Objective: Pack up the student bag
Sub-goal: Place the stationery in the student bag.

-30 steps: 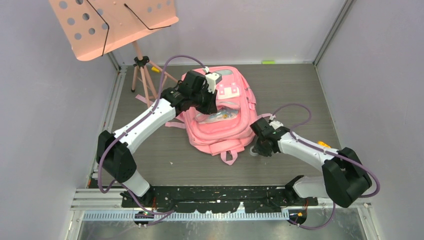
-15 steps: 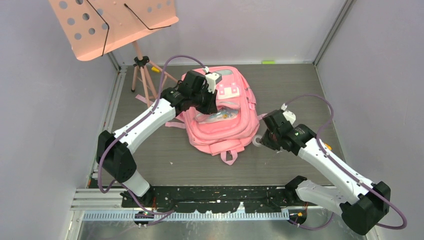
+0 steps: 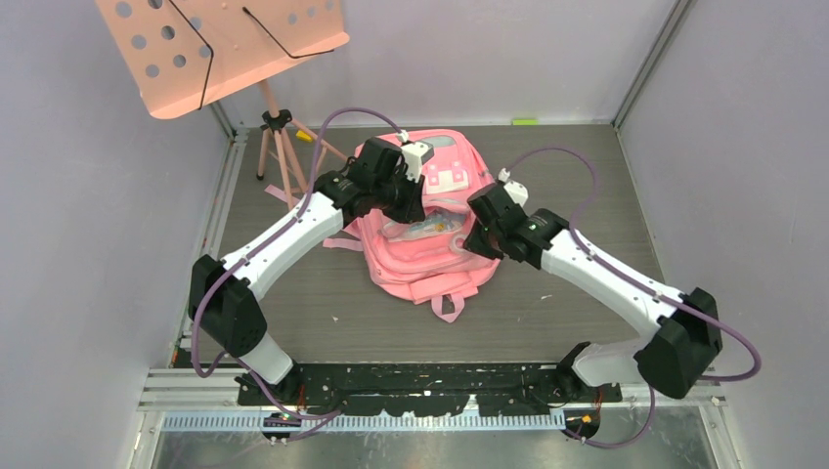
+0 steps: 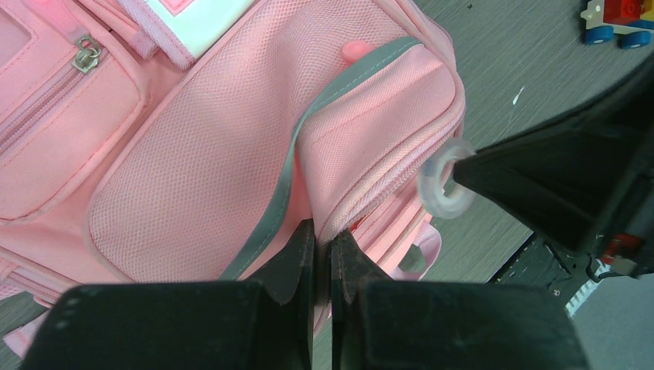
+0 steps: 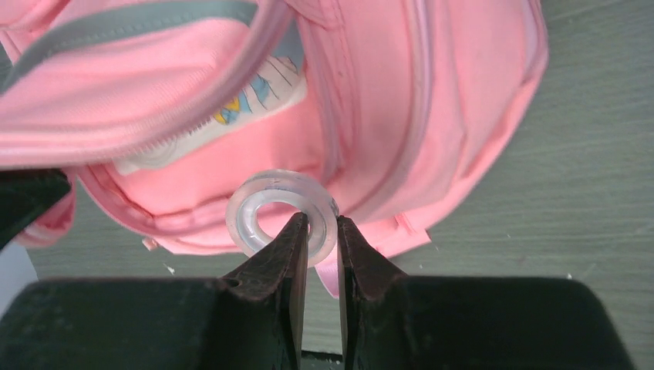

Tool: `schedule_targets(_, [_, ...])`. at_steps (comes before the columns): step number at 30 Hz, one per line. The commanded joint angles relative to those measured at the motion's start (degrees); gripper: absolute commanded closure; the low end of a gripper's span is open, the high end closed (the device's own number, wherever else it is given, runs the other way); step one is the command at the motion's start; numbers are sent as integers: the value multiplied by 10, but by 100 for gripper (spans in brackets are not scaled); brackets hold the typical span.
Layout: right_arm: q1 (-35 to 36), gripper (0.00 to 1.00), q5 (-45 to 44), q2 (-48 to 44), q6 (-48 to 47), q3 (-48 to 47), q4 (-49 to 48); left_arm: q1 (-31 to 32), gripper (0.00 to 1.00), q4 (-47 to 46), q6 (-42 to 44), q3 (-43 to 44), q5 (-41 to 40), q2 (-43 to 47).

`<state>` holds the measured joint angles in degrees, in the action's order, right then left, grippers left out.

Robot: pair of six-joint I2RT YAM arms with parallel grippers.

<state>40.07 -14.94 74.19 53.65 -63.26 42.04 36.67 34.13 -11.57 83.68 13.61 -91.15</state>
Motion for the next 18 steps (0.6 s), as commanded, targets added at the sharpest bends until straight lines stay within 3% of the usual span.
schedule_targets(1, [6, 85, -30, 39, -18, -42, -68, -4, 100, -26, -17, 15, 24, 31])
schedule_targets(10, [11, 85, -137, 89, -11, -23, -164, -4, 100, -26, -20, 15, 27, 28])
schedule_targets(18, [13, 83, -164, 145, -2, -35, -187, -4, 100, -25, -19, 16, 27, 26])
